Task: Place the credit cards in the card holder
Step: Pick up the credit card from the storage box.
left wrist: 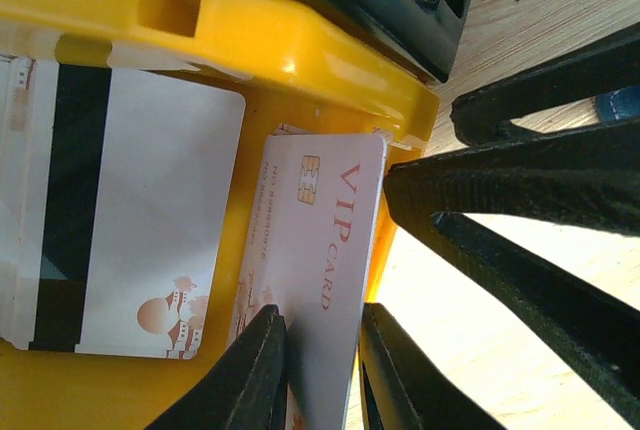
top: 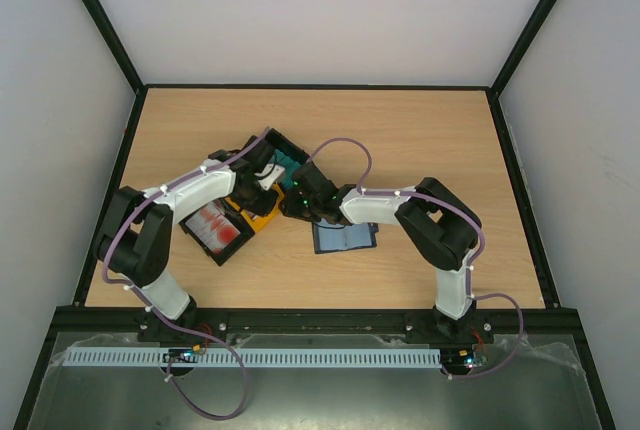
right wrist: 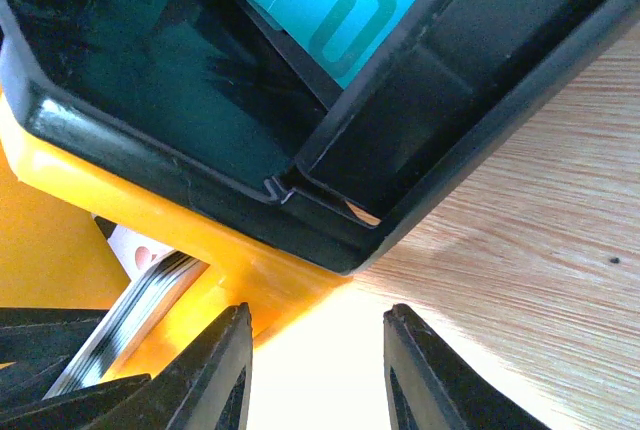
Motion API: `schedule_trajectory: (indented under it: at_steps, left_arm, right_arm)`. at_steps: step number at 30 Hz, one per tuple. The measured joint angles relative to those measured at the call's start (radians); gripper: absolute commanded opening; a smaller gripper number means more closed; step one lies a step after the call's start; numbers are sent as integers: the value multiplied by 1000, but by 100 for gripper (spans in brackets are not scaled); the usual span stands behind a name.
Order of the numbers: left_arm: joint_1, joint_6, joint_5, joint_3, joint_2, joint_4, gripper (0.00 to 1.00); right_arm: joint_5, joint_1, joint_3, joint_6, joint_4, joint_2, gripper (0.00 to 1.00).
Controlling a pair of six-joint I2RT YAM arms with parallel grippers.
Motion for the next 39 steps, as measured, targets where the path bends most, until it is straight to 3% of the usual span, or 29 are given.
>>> schedule_trajectory:
  at_steps: [11, 19, 30, 39]
  left_arm:
    - [-1, -3, 0, 0, -17, -14, 20]
    - [0, -9, -22, 11, -22, -28, 3]
    - [6, -8, -50, 12, -40, -28, 2]
    - [6, -43, -98, 20, -124, -54, 2]
  right_arm:
    - [-3, 0, 0, 0, 0, 0, 37]
    - [-4, 0, 0, 0, 0, 0, 36]
    - [-5, 0, 0, 0, 0, 0, 37]
    - [-5, 0, 0, -16, -8, -5, 45]
